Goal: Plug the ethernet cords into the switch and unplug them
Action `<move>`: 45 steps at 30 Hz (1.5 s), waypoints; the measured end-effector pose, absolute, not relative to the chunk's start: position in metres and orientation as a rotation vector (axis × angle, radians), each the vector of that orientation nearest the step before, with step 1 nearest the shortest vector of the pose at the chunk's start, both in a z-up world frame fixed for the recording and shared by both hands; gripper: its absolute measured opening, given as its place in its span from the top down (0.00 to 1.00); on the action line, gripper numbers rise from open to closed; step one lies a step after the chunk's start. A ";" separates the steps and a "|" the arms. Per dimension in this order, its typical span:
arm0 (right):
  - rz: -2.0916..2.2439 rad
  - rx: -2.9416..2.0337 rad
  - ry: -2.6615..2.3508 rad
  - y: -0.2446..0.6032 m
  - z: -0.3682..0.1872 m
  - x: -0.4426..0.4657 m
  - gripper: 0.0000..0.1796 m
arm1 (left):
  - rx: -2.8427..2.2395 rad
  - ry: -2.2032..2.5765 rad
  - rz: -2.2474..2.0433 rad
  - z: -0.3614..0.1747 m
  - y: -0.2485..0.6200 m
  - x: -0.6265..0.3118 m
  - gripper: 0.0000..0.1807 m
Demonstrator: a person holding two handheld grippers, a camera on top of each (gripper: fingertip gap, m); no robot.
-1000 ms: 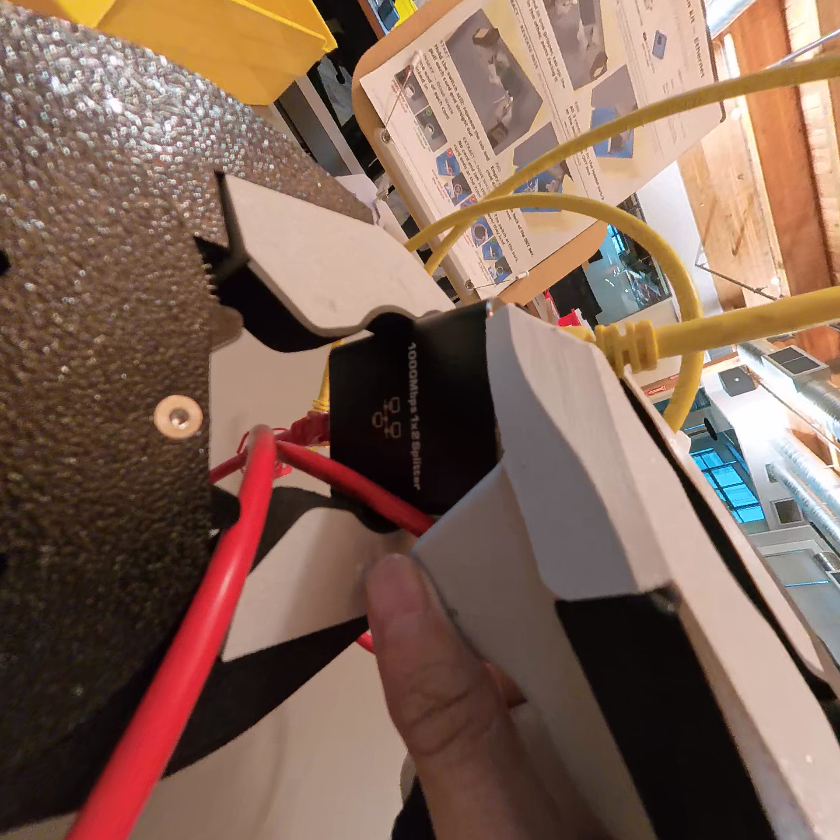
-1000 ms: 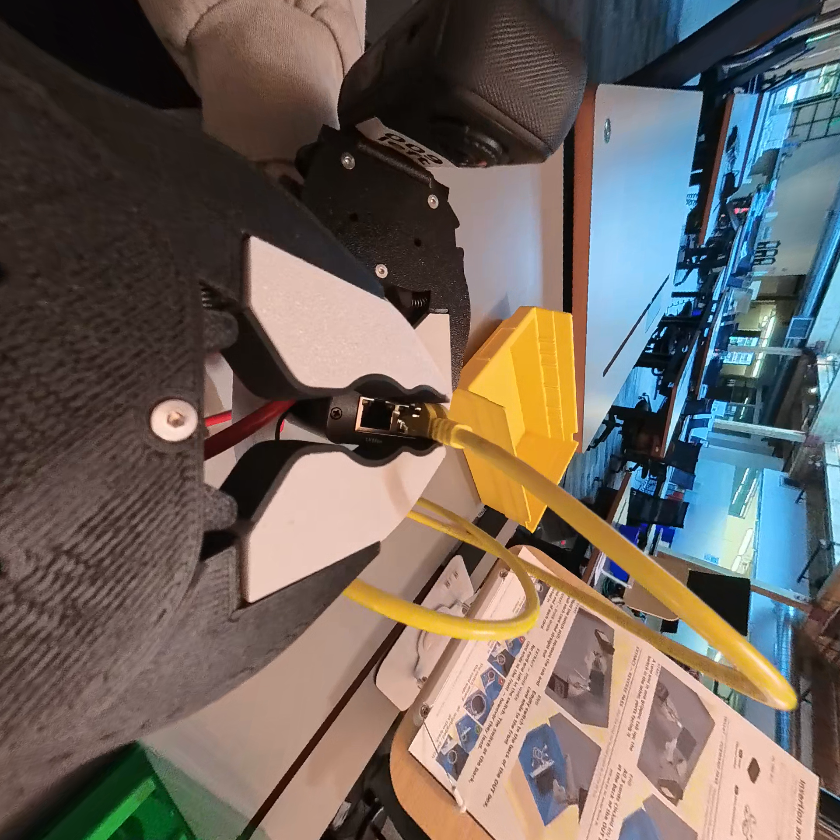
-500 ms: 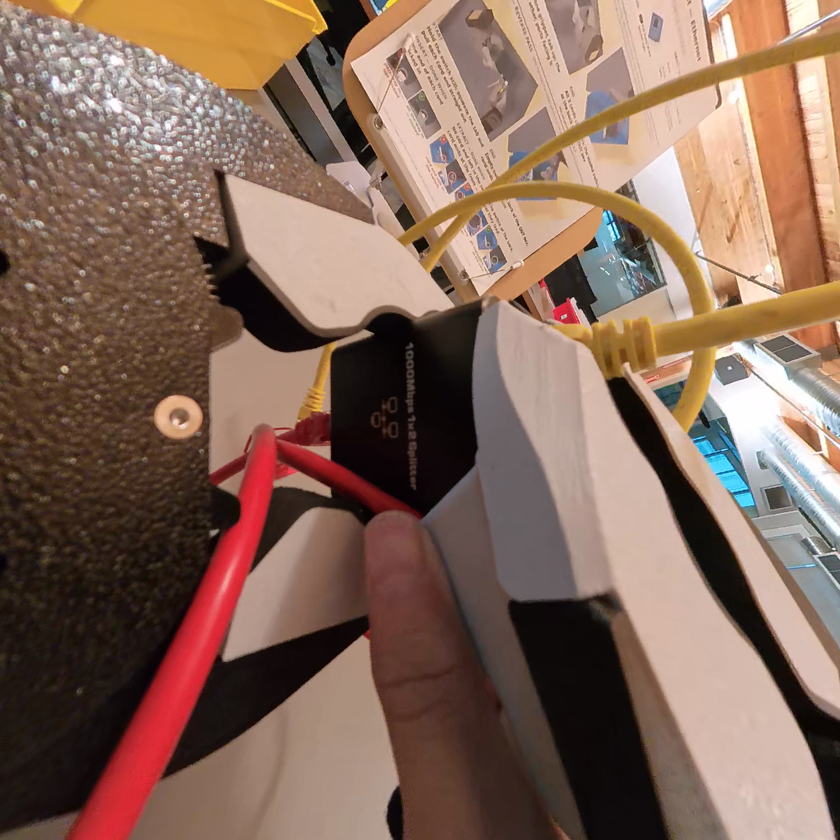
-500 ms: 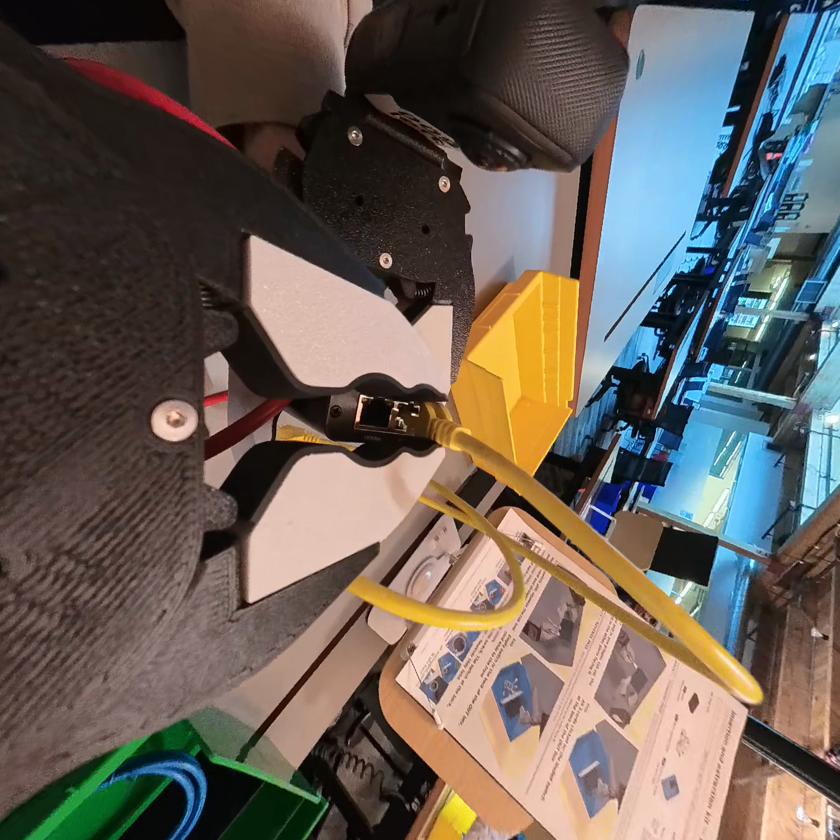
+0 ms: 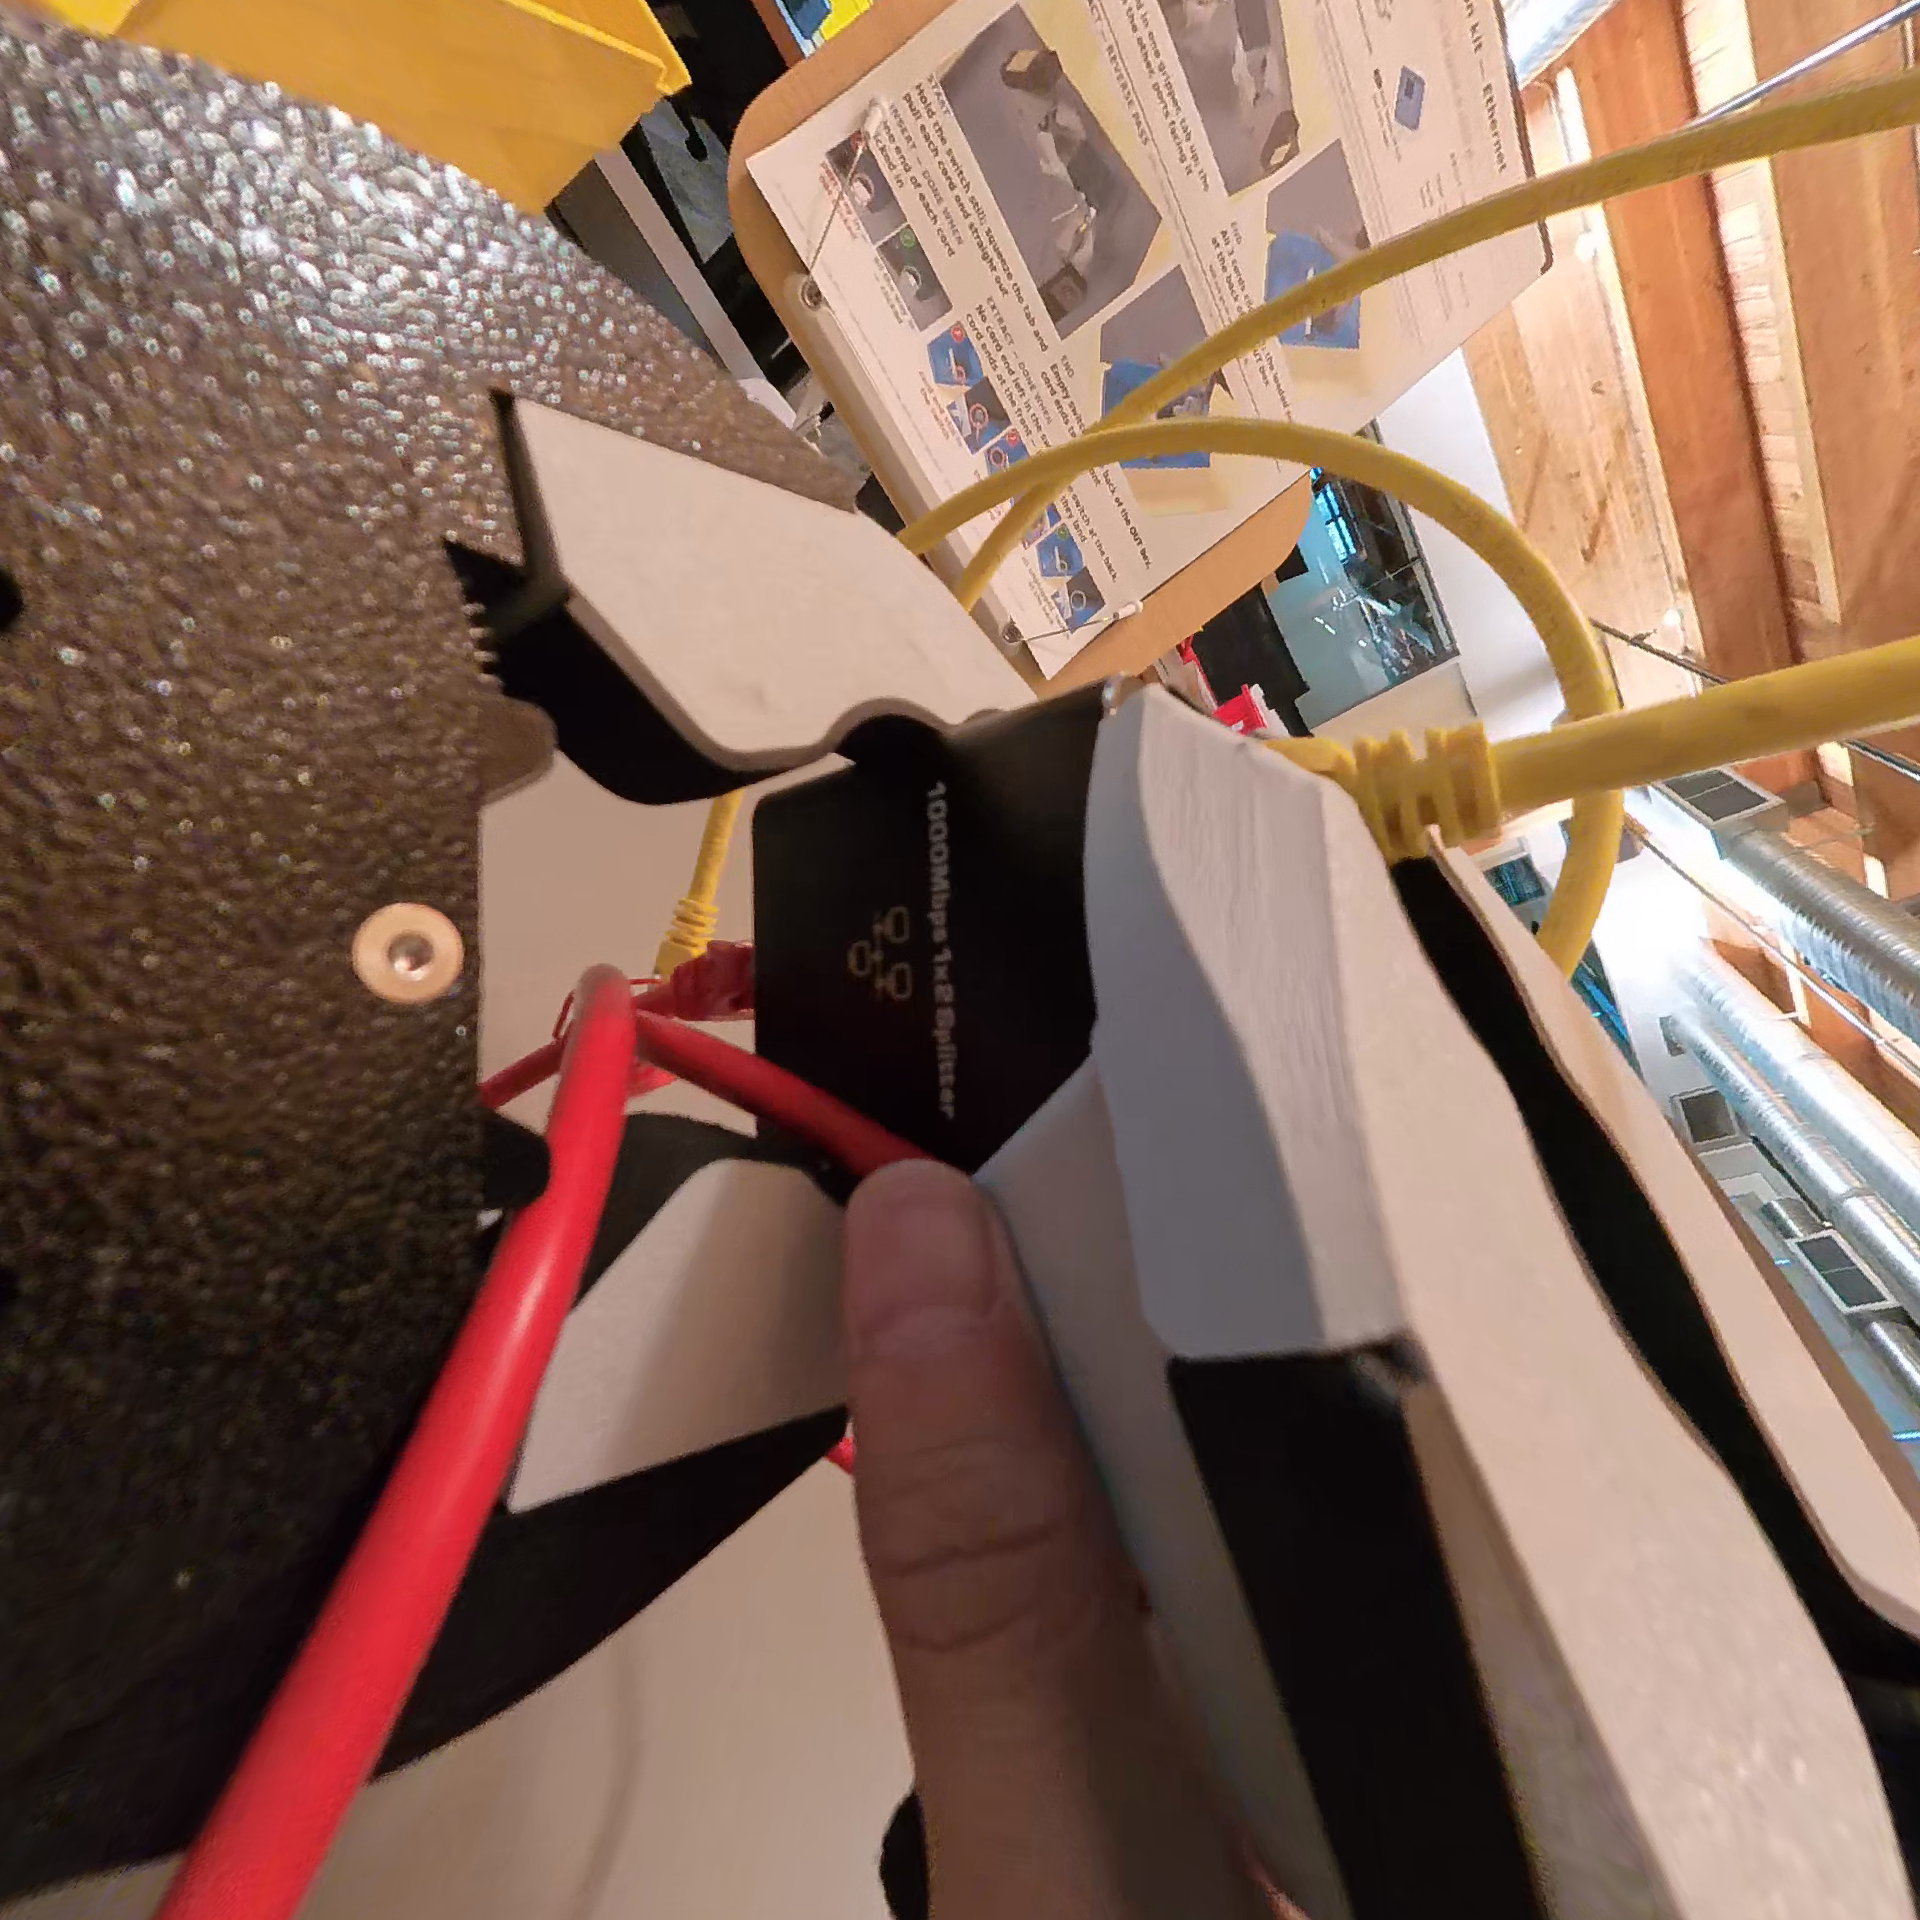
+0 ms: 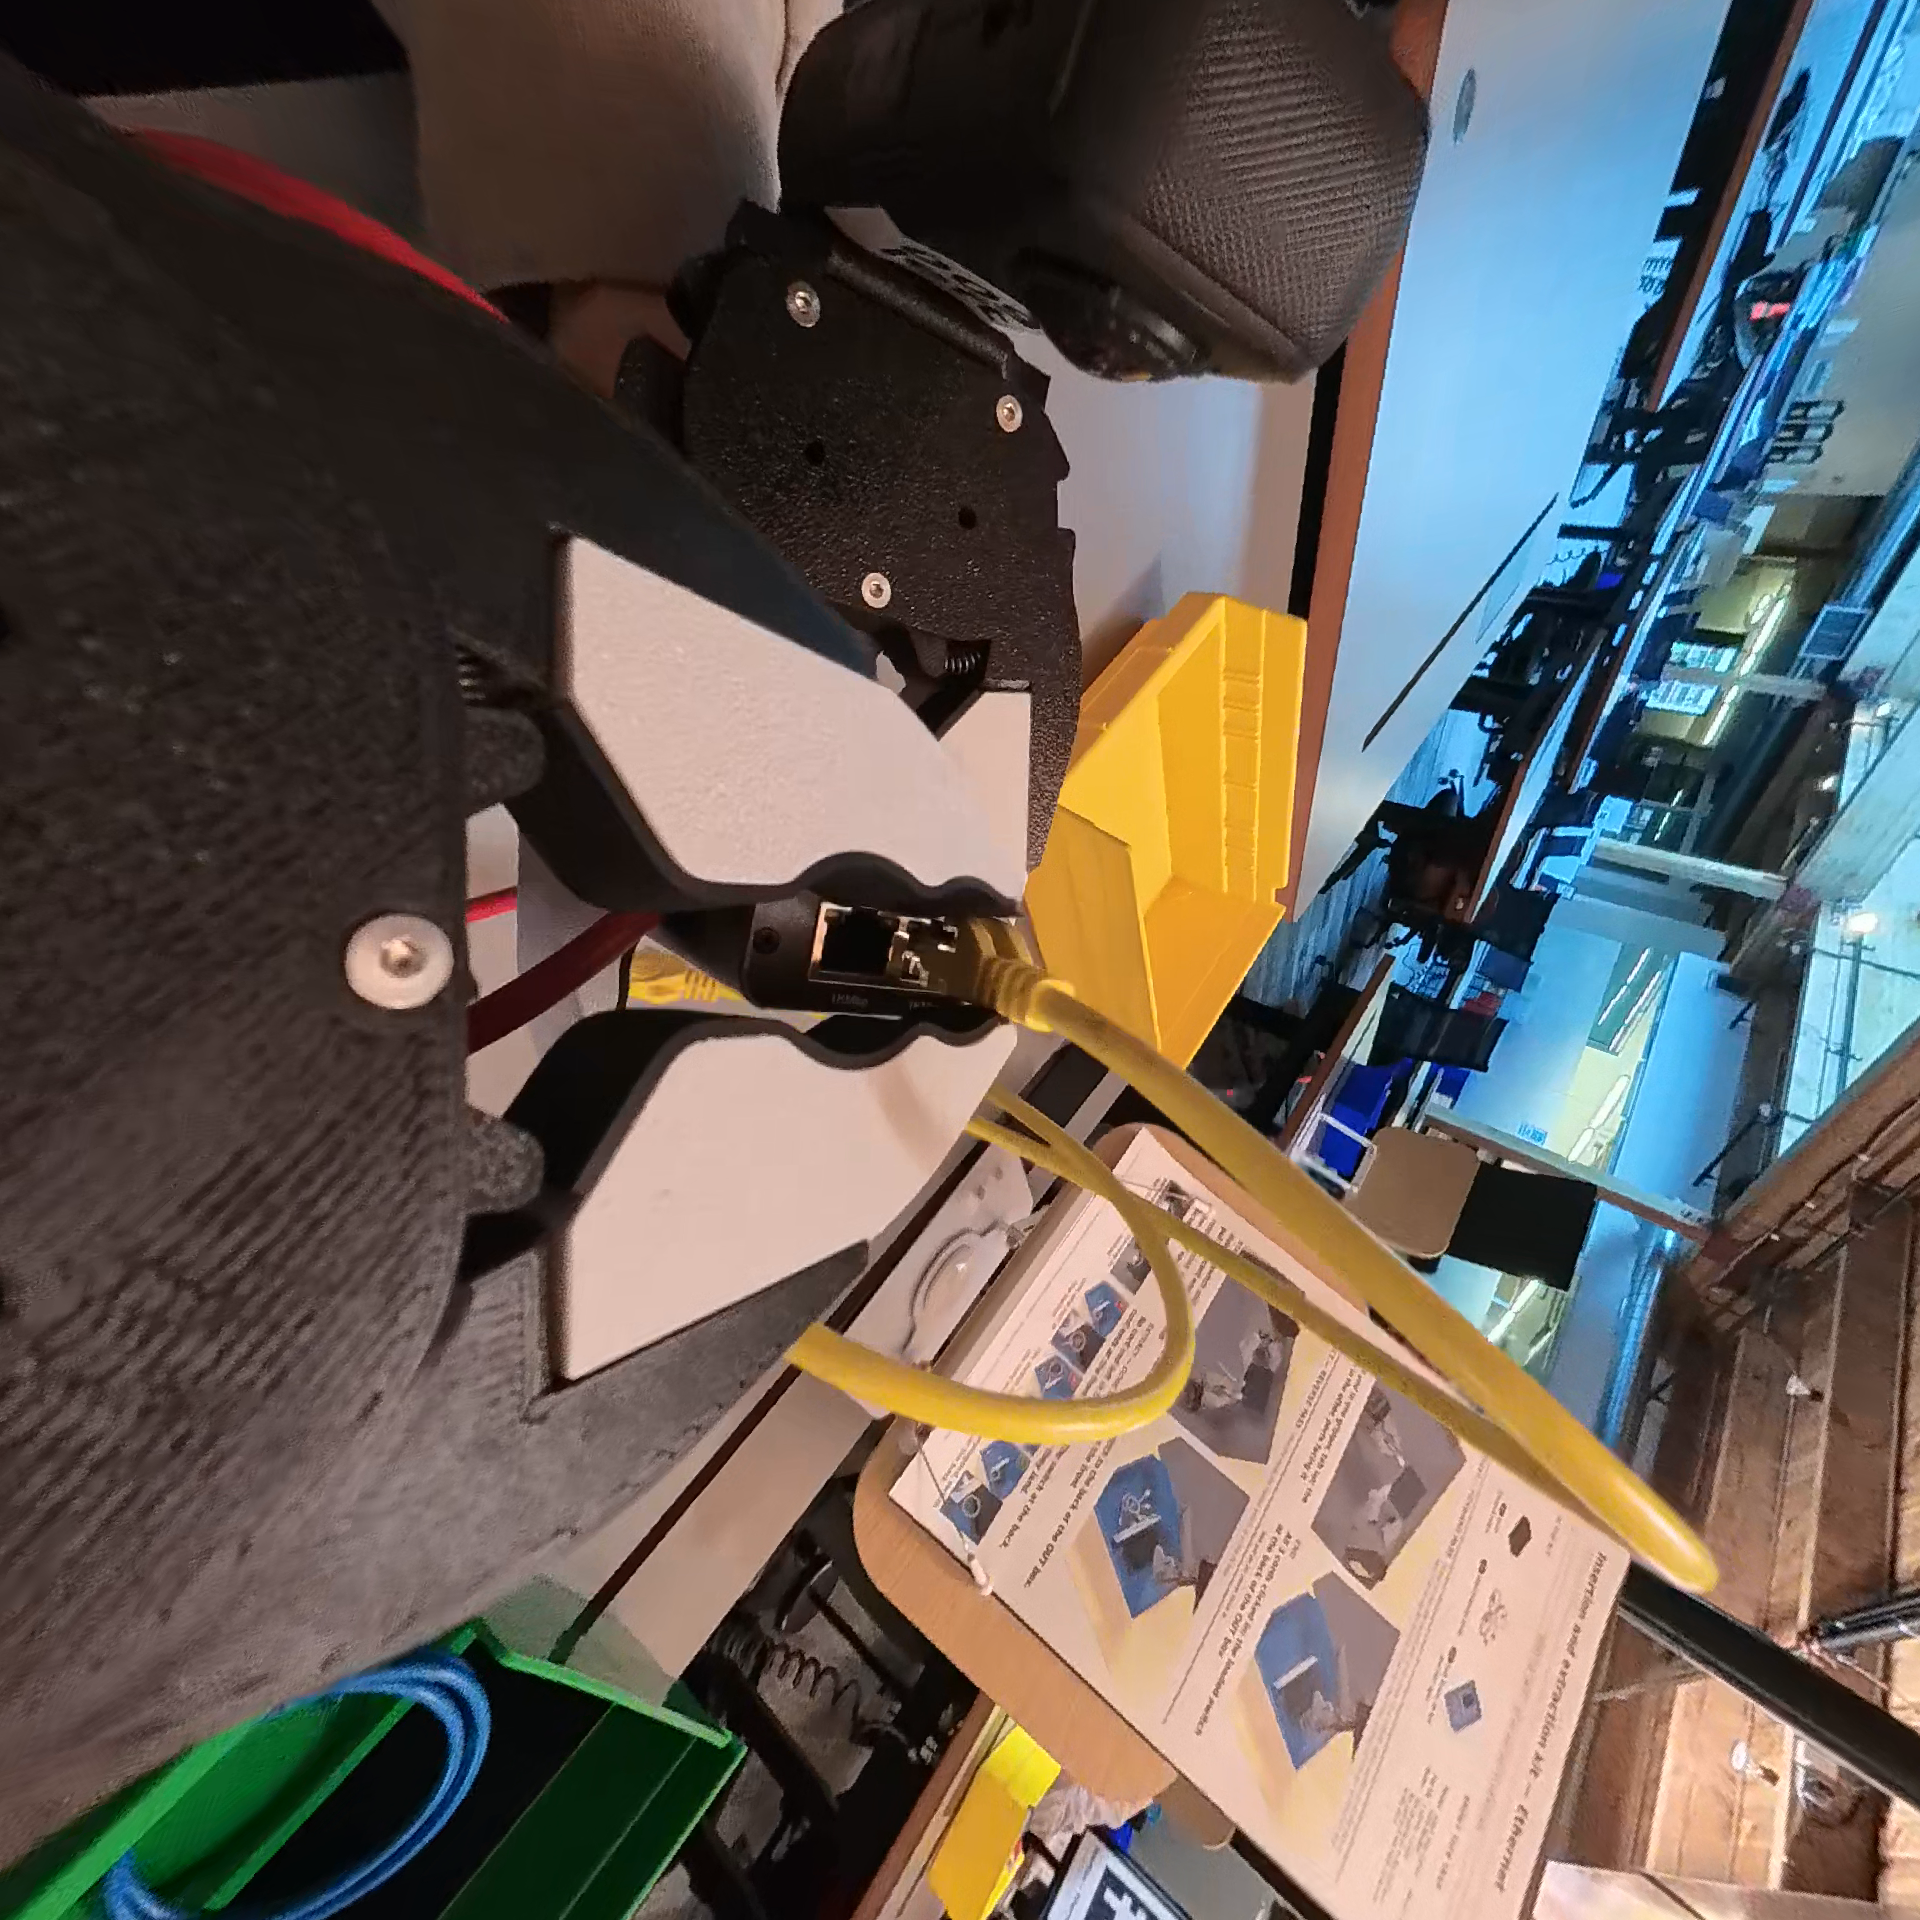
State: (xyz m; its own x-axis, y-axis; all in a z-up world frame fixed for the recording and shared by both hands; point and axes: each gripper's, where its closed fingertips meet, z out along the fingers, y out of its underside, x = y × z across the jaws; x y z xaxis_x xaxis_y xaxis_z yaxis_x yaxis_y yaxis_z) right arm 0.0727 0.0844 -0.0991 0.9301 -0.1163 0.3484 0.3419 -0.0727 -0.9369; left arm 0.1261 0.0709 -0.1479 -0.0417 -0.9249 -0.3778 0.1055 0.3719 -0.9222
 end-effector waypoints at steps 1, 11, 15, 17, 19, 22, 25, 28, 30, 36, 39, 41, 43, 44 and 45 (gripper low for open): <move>-0.388 -1.606 -0.167 0.084 -0.099 0.074 0.91 | -0.826 1.342 -1.008 -0.148 0.071 0.126 0.59; -0.282 -1.628 -0.168 0.084 -0.091 0.073 0.94 | -0.871 1.346 -1.006 -0.156 0.065 0.127 0.59; -0.317 -1.624 -0.192 0.081 -0.097 0.070 0.87 | -0.893 1.311 -1.038 -0.149 0.071 0.125 0.59; -0.338 -1.628 -0.188 0.083 -0.100 0.068 0.87 | -0.899 1.303 -1.053 -0.149 0.073 0.125 0.59; -0.367 -1.610 -0.175 0.081 -0.098 0.071 0.91 | -0.889 1.300 -1.051 -0.148 0.072 0.124 0.58; -0.326 -1.605 -0.146 0.081 -0.097 0.072 0.91 | -0.884 1.303 -1.044 -0.147 0.072 0.124 0.59; -0.376 -1.599 -0.162 0.082 -0.094 0.070 0.91 | -0.881 1.295 -1.063 -0.146 0.071 0.124 0.58; -0.375 -1.592 -0.166 0.082 -0.093 0.069 0.91 | -0.874 1.293 -1.072 -0.144 0.071 0.123 0.59; -0.395 -1.582 -0.180 0.082 -0.092 0.068 0.90 | -0.868 1.297 -1.076 -0.144 0.070 0.122 0.59; -0.470 -1.600 -0.242 0.082 -0.090 0.064 0.91 | -0.853 1.285 -1.111 -0.141 0.067 0.120 0.59; -0.512 -1.598 -0.252 0.081 -0.088 0.061 0.91 | -0.828 1.290 -1.127 -0.138 0.064 0.120 0.59; -0.516 -1.617 -0.275 0.081 -0.089 0.059 0.92 | -0.820 1.286 -1.133 -0.138 0.064 0.119 0.58; -0.490 -1.618 -0.262 0.080 -0.089 0.060 0.92 | -0.822 1.290 -1.134 -0.138 0.064 0.120 0.59; -0.494 -1.624 -0.260 0.080 -0.089 0.061 0.92 | -0.822 1.295 -1.132 -0.139 0.063 0.121 0.59; -0.503 -1.628 -0.260 0.080 -0.090 0.062 0.92 | -0.821 1.300 -1.135 -0.140 0.063 0.121 0.59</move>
